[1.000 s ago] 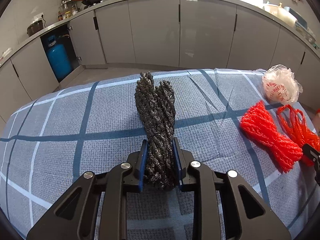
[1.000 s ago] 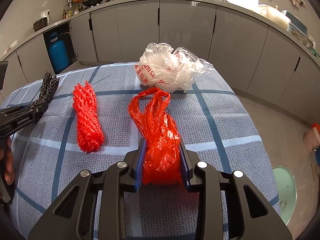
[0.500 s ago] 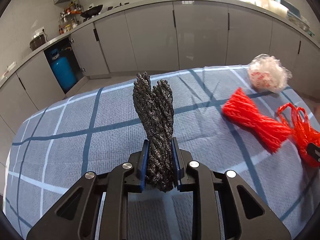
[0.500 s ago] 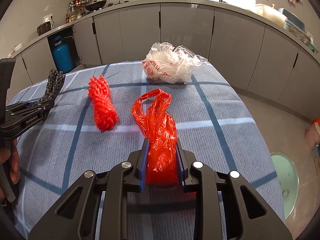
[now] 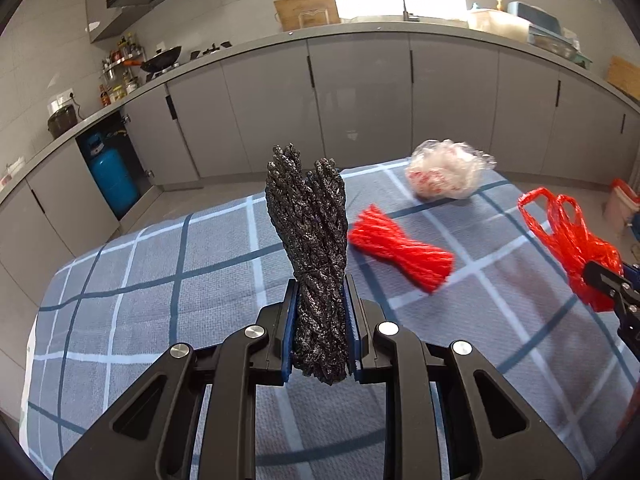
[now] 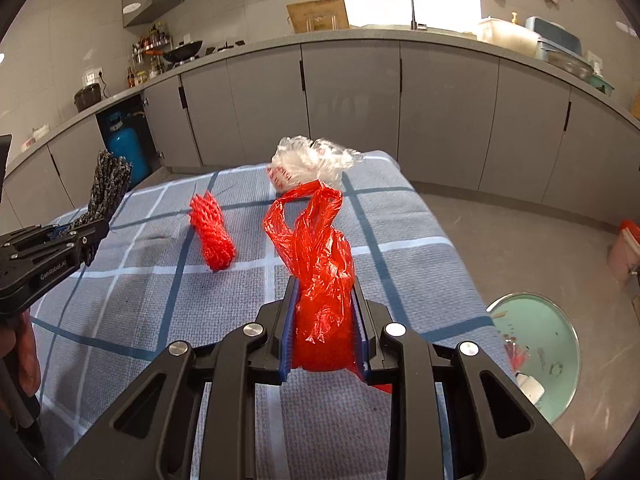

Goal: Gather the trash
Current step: 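Carry the red bag with the right tool over the basin while the left tool carries the scouring pad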

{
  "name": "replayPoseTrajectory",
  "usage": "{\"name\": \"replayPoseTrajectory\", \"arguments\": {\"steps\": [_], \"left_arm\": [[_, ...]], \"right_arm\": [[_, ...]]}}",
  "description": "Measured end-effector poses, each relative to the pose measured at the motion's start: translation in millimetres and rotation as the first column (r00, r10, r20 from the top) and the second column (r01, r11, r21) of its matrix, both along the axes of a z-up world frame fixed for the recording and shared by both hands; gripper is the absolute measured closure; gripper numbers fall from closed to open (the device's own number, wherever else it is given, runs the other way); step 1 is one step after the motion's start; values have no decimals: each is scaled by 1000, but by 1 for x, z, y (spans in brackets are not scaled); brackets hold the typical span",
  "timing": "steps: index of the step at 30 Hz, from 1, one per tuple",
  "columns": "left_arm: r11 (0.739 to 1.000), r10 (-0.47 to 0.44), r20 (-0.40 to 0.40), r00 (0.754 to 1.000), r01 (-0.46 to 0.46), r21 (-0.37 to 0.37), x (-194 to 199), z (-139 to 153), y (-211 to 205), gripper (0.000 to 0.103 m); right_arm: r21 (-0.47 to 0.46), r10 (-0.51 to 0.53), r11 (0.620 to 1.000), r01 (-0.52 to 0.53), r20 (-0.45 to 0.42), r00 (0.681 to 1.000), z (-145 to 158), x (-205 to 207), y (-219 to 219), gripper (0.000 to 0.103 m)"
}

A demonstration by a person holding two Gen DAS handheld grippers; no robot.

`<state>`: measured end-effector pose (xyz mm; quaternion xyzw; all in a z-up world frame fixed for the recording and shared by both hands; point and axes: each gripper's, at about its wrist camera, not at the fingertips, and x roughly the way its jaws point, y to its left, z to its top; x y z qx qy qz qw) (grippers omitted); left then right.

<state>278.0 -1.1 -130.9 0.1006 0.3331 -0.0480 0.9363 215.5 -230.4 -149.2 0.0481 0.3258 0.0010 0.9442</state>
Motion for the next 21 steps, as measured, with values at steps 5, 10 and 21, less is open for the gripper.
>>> {"name": "replayPoseTrajectory", "arguments": {"steps": [5, 10, 21], "left_arm": [[999, -50, 16, 999, 49, 10, -12, 10, -20, 81], [996, -89, 22, 996, 89, 15, -20, 13, -40, 81], [985, -167, 29, 986, 166, 37, -32, 19, -82, 81]], "right_arm": [[10, -26, 1000, 25, 25, 999, 9, -17, -13, 78], [19, -50, 999, 50, 39, 998, 14, -33, -27, 78], [36, -109, 994, 107, 59, 992, 19, -56, -57, 78]]}}
